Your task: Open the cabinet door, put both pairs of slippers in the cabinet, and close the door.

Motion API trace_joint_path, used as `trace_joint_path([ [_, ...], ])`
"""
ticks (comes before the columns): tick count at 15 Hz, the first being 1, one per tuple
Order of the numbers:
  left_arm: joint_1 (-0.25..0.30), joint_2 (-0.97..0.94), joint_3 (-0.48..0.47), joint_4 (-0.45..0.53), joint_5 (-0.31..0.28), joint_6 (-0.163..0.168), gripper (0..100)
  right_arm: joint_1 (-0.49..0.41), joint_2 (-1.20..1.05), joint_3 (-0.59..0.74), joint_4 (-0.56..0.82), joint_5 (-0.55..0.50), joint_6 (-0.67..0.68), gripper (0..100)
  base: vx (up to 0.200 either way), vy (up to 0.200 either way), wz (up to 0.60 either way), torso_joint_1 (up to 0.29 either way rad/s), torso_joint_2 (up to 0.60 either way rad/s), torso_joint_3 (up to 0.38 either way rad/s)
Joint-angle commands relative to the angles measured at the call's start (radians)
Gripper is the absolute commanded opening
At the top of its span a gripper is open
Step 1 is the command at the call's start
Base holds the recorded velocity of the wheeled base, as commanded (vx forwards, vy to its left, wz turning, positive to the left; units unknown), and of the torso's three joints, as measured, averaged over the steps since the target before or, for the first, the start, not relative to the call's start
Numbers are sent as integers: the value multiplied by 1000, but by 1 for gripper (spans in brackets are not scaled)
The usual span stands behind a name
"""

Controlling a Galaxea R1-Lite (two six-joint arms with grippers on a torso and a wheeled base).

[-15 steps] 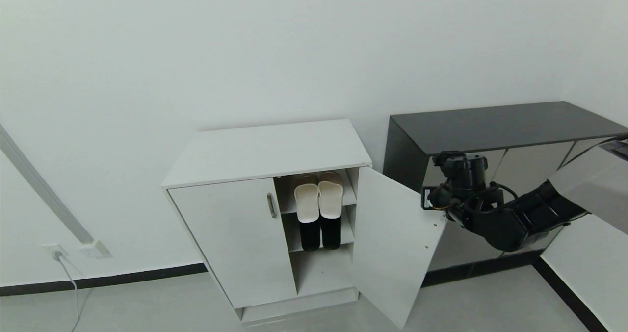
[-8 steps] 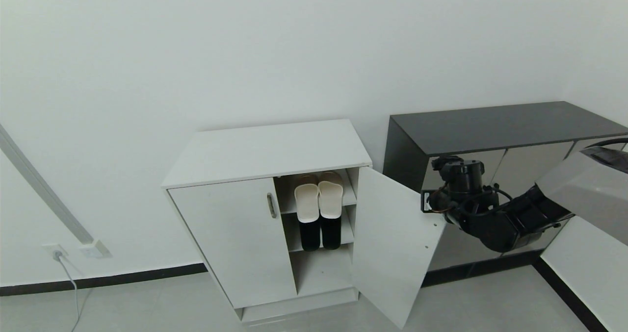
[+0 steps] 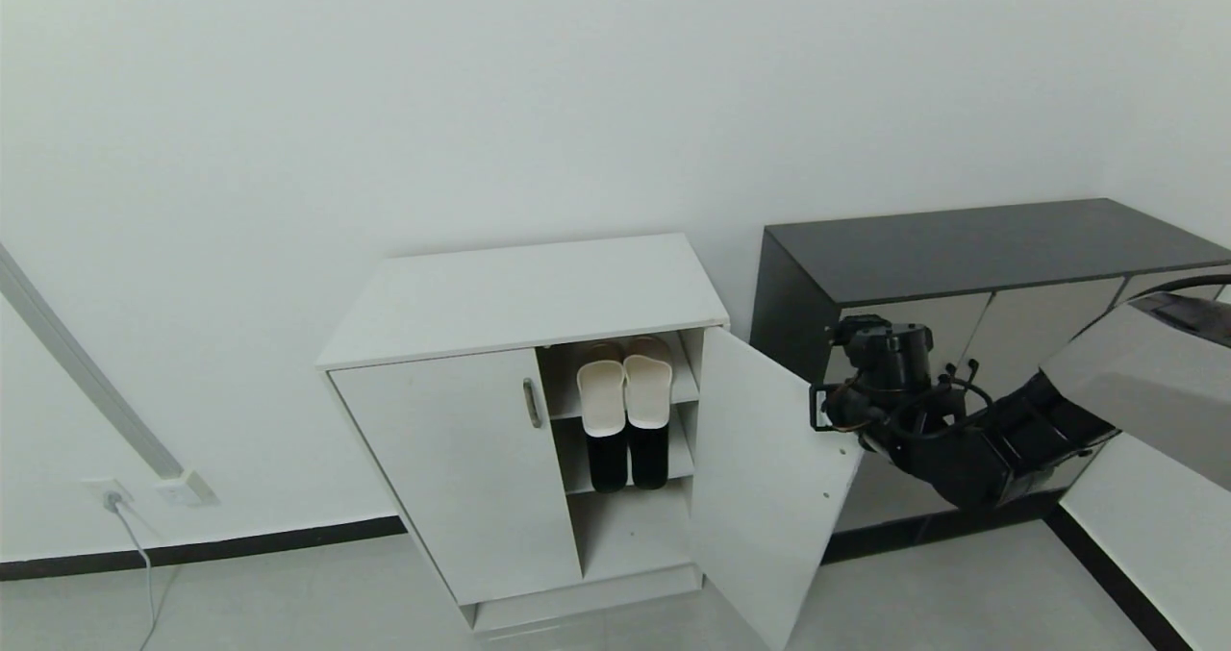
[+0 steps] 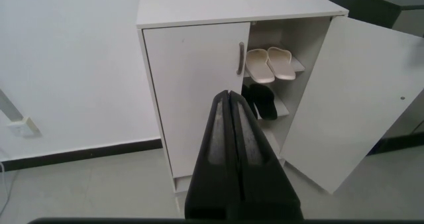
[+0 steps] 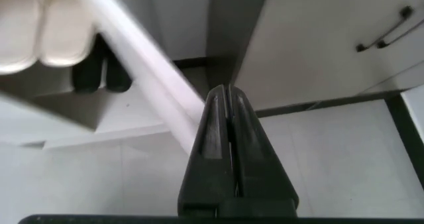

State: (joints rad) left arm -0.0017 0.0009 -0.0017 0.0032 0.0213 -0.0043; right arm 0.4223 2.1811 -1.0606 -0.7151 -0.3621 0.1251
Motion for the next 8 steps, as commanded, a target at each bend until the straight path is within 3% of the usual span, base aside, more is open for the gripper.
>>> trace_joint_path([
  [1, 0, 1, 0, 0, 0, 0, 0, 75, -66, 54, -3, -1, 1, 0, 0, 0, 0, 0, 0, 0],
  [5, 0, 1, 0, 0, 0, 0, 0, 256, -150, 134, -6, 0, 44, 0, 0, 0, 0, 0, 0, 0],
  [8, 0, 1, 0, 0, 0, 0, 0, 289, -213, 179, -6, 6, 42, 0, 0, 0, 0, 0, 0, 0],
])
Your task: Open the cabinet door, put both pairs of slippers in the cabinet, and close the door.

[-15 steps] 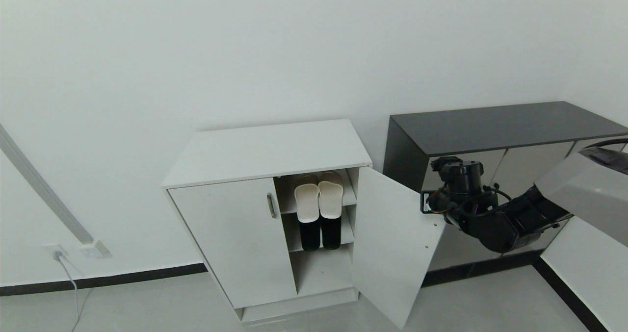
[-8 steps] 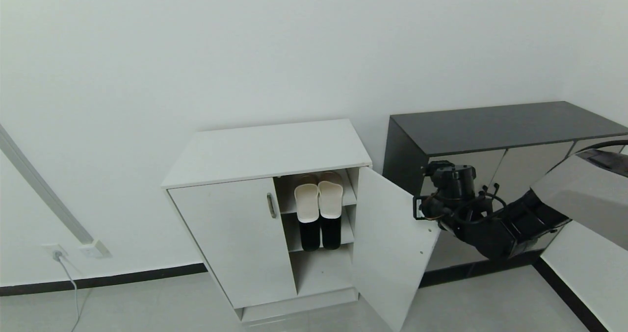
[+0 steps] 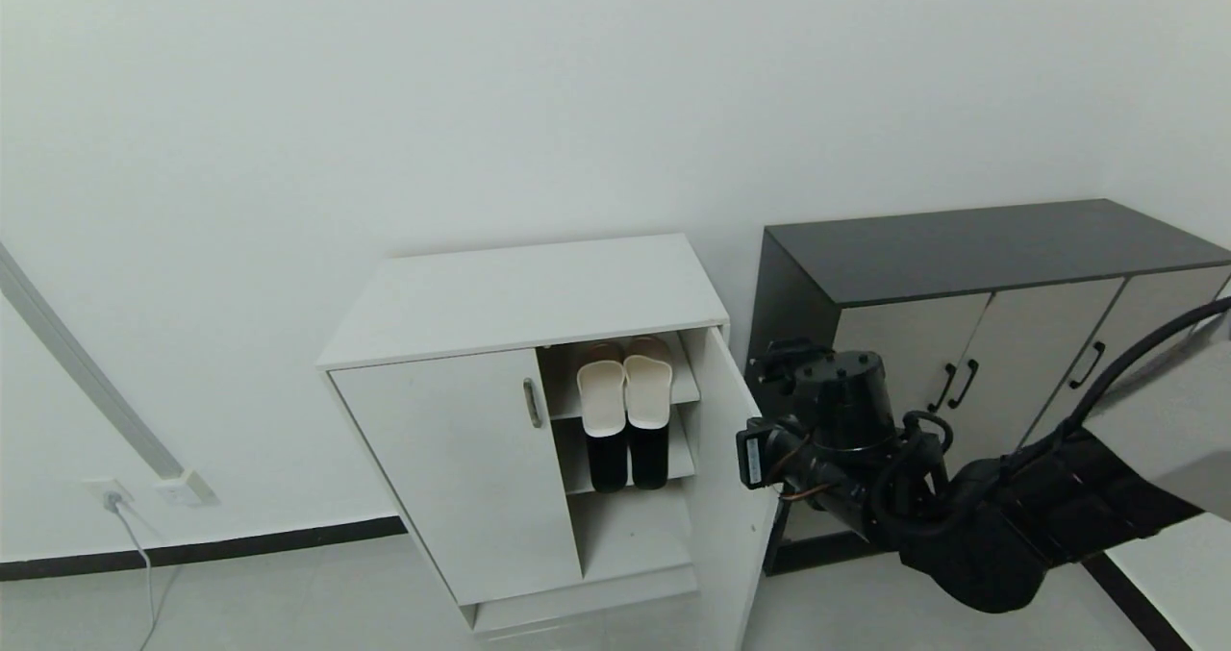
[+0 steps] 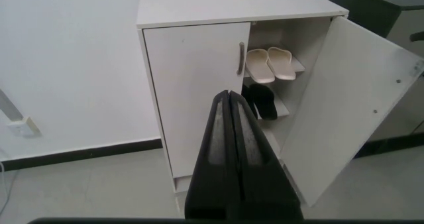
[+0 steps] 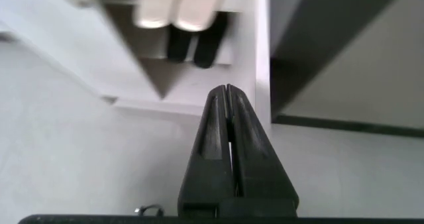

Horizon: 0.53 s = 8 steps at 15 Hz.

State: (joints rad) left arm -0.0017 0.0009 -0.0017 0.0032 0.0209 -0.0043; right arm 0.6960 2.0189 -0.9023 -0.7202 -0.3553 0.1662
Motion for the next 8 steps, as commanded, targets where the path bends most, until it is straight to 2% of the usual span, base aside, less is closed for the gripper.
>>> trace_joint_path([
  [1, 0, 1, 0, 0, 1, 0, 0, 17, -62, 34, -1, 19, -4, 0, 0, 0, 0, 0, 0, 0],
  [8, 0, 1, 0, 0, 2, 0, 0, 20, -66, 63, -4, 32, -37, 0, 0, 0, 0, 0, 0, 0],
])
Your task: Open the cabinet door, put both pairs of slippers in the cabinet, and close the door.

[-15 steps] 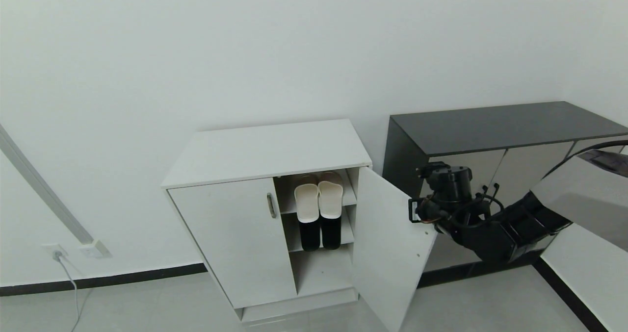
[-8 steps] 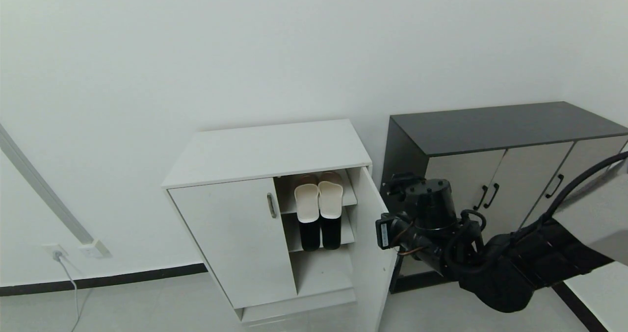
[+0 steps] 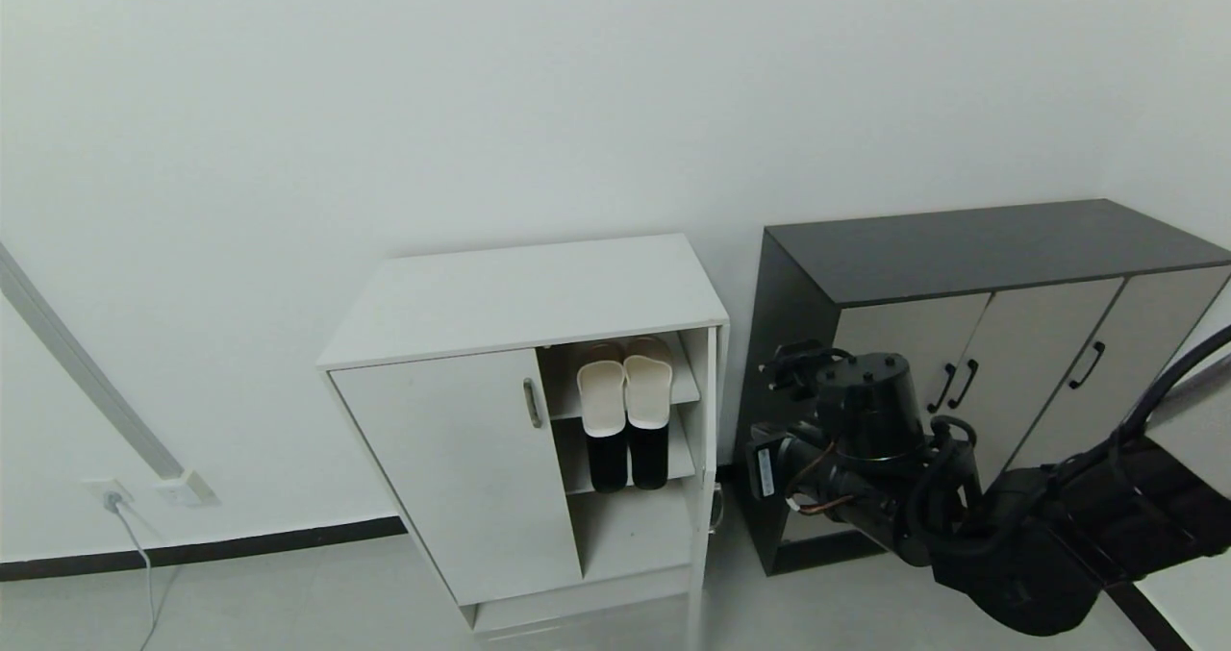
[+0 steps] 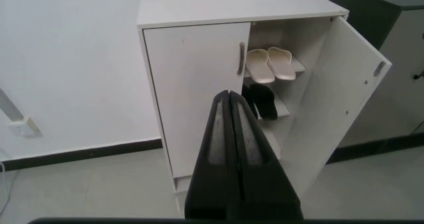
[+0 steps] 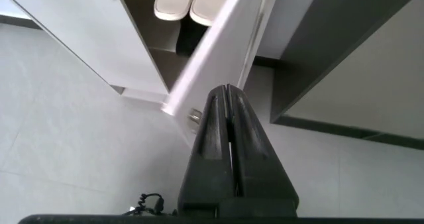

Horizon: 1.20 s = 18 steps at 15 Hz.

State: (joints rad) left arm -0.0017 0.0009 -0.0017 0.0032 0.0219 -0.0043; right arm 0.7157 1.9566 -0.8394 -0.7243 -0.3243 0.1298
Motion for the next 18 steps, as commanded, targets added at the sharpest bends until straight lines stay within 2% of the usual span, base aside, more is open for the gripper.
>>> trace_joint_path([
  [1, 0, 1, 0, 0, 0, 0, 0, 1, -1, 0, -7, 1, -1, 0, 0, 0, 0, 0, 0, 0],
  [2, 0, 1, 0, 0, 0, 0, 0, 2, -1, 2, -9, 1, -1, 0, 0, 0, 0, 0, 0, 0],
  [6, 0, 1, 0, 0, 1, 0, 0, 2, -1, 11, -17, 28, 1, 0, 0, 0, 600, -1, 4, 5],
  [11, 0, 1, 0, 0, 0, 0, 0, -19, 18, 28, -60, 28, -2, 0, 0, 0, 0, 0, 0, 0],
  [18, 0, 1, 0, 0, 1, -2, 0, -110, 1, 138, -53, 16, -114, 0, 0, 0, 0, 0, 0, 0],
])
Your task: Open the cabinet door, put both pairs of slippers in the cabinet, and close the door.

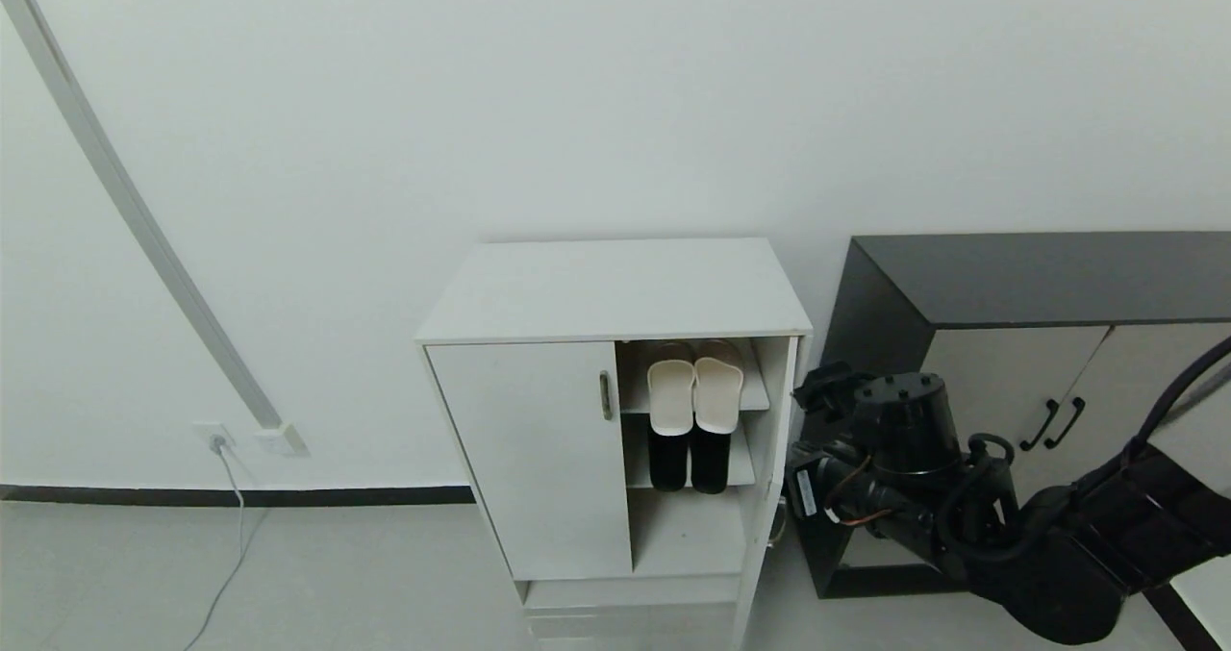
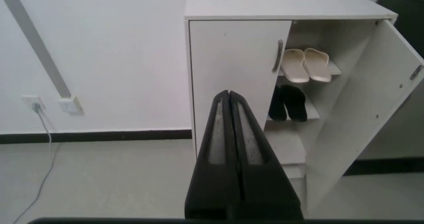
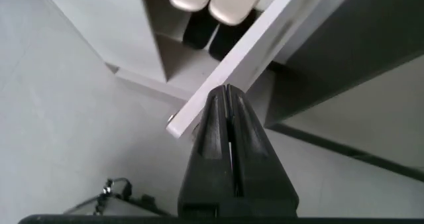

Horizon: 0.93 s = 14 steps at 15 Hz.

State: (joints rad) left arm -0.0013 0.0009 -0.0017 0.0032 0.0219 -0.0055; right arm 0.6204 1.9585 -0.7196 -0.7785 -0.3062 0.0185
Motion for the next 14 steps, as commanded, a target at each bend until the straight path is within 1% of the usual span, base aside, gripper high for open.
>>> trace_joint_path([
  [1, 0, 1, 0, 0, 1, -1, 0, -24, -3, 25, 2, -1, -11, 0, 0, 0, 0, 0, 0, 0],
  [5, 0, 1, 0, 0, 1, -2, 0, -36, 59, 22, 5, 2, -5, 0, 0, 0, 0, 0, 0, 0],
  [9, 0, 1, 0, 0, 1, -1, 0, -36, 114, -9, -1, 10, 0, 0, 0, 0, 0, 0, 0, 0],
  [12, 0, 1, 0, 0, 1, -1, 0, -30, 195, -47, -96, 21, 17, 0, 0, 0, 0, 0, 0, 0],
  [14, 0, 1, 0, 0, 1, -1, 0, -16, 269, -112, -169, 33, 41, 0, 0, 0, 0, 0, 0, 0],
])
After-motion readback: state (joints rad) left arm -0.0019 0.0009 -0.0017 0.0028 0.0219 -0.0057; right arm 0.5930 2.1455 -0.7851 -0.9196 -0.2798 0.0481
